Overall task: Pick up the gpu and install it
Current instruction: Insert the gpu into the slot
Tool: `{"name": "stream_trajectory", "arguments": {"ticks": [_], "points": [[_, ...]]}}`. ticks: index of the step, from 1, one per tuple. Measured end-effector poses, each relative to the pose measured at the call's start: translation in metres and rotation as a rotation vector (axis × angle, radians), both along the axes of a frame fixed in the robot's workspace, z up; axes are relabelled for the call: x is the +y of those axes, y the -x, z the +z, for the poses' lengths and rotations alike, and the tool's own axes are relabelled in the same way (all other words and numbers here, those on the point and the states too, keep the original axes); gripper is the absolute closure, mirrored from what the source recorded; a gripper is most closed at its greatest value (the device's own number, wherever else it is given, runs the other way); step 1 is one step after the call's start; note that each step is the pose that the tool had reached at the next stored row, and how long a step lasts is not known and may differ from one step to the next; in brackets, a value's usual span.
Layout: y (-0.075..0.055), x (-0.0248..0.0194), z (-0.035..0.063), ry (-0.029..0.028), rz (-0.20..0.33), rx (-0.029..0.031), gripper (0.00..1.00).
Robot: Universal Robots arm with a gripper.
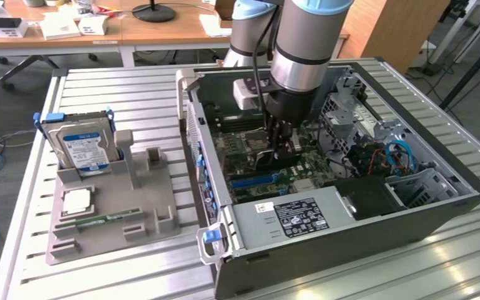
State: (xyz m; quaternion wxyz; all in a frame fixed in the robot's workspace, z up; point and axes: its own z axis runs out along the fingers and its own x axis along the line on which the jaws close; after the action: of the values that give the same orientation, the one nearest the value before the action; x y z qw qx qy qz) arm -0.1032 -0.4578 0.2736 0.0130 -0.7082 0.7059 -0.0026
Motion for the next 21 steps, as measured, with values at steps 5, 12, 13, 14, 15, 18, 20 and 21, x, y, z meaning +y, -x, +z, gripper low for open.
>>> {"name": "stream_trajectory", "arguments": {"ticks": [5,12,13,14,15,18,20,21], "points": [[0.0033,0.0001,0.0000,-0.0001,0.000,0.0000,0.74],[0.0053,-0.0003,0.0000,0.0000,0.000,0.0000,0.74],[0.0053,-0.0003,0.0000,0.0000,0.000,0.0000,0.74],[0.0055,-0.0003,0.0000,0.0000,0.000,0.0000,0.74],[0.0059,-0.0003,0.0000,0.0000,0.000,0.0000,0.74],[0.0065,-0.0006,0.0000,0.0000,0.000,0.0000,0.74],[0.0066,-0.0009,0.0000,0.0000,0.000,0.0000,0.74],[0.0066,-0.0009,0.0000,0.0000,0.000,0.0000,0.74]]}}
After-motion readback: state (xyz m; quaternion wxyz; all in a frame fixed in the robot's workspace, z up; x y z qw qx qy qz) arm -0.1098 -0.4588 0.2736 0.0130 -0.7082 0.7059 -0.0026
